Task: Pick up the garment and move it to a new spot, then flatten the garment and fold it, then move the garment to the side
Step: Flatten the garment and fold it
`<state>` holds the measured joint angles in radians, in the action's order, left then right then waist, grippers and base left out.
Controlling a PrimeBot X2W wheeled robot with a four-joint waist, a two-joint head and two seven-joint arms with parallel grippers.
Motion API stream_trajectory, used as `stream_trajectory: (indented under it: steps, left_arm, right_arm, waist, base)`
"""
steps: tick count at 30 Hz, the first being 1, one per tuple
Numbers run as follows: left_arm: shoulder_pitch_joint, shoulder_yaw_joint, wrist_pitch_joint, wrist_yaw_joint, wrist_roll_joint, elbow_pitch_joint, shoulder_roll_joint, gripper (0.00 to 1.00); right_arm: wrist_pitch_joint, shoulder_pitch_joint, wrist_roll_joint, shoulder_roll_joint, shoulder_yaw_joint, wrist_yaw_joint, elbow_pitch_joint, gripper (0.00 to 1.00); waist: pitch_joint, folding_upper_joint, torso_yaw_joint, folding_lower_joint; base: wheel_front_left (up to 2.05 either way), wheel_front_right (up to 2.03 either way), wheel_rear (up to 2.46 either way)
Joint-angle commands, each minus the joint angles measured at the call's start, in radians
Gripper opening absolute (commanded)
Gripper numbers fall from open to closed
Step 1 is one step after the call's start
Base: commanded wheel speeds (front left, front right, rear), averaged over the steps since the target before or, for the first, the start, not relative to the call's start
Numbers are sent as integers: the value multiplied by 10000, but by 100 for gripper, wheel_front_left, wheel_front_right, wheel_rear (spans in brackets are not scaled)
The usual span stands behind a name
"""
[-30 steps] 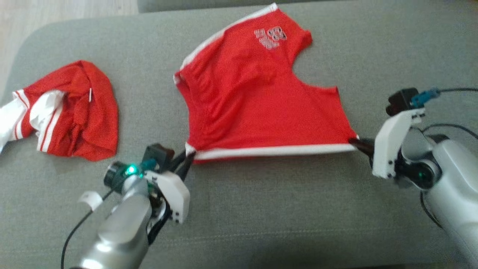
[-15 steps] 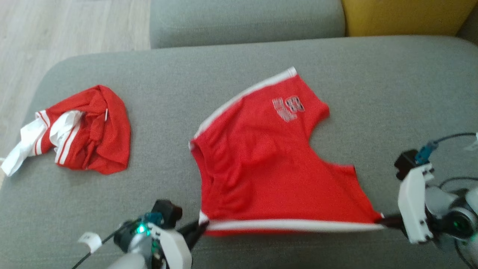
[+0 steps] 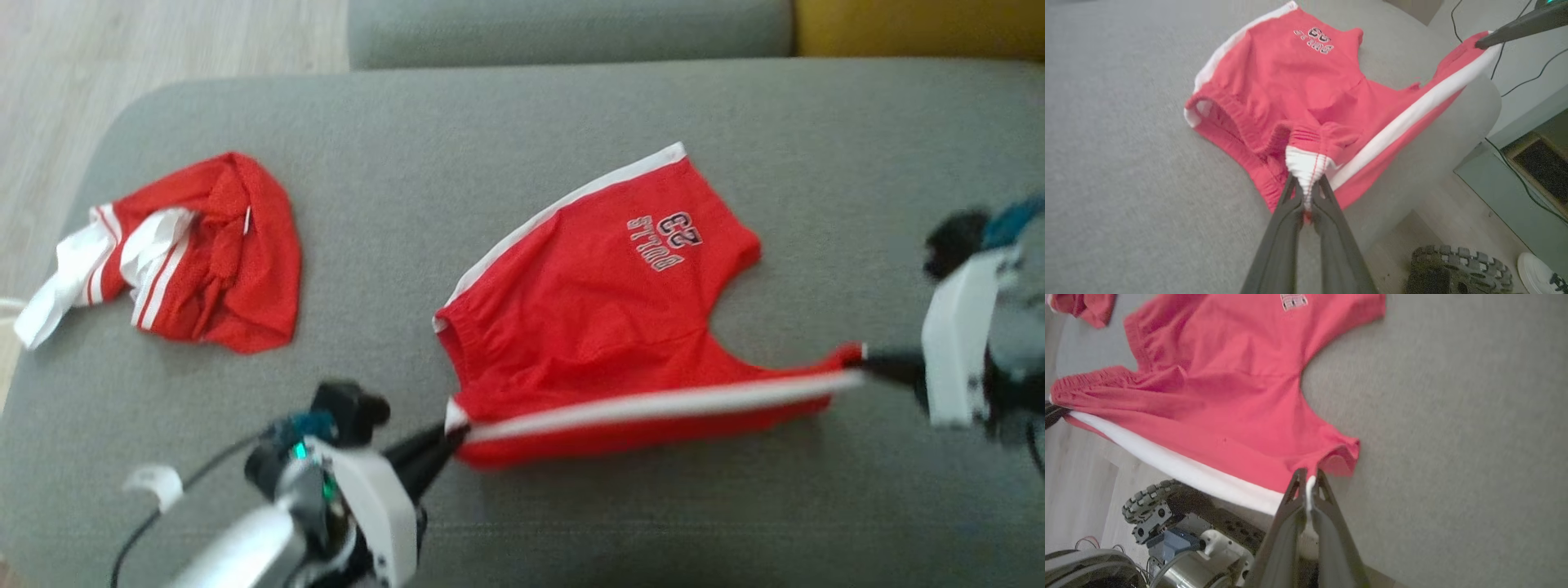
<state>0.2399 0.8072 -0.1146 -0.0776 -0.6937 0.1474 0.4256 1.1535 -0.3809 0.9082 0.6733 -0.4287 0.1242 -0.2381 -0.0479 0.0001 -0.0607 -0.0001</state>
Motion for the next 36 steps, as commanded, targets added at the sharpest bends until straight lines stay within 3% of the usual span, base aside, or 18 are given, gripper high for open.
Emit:
stream_trajectory:
  steps: [1,6,16,27,36]
  left_arm:
    - [766,-559,3,117,-36,-353,261,0]
    - [1626,-717,-73,81,-12,-297,8,0]
    - [3730,-747,274,-147,208,1201,-1110,0]
    - [5489,-227,1170,-424,612,3264,-2170,0]
    - [6092,33,1797,-496,503,4320,-2642,0]
  right_arm:
    - [53,-581,-233,91,295,65,325,0]
    - [227,-1821,-926,-709,1160,65,4,0]
    - [333,-4293,-2485,-1918,2345,65,-1219,0]
    - [-20,-6121,-3719,-2508,2674,65,-2438,0]
    - [-557,-6758,-4075,-2598,2474,65,-3130,0]
  waist:
    - [-263,-1,-178,1]
    - [-938,-1,-465,1]
    - [-2725,-1,-1166,1]
    - [-3933,-1,-1852,1]
    - [-4218,-1,-2065,1]
  base:
    - [0,0,0]
    - [0,0,0]
    - [0,0,0]
    - [0,0,0]
    - [0,0,0]
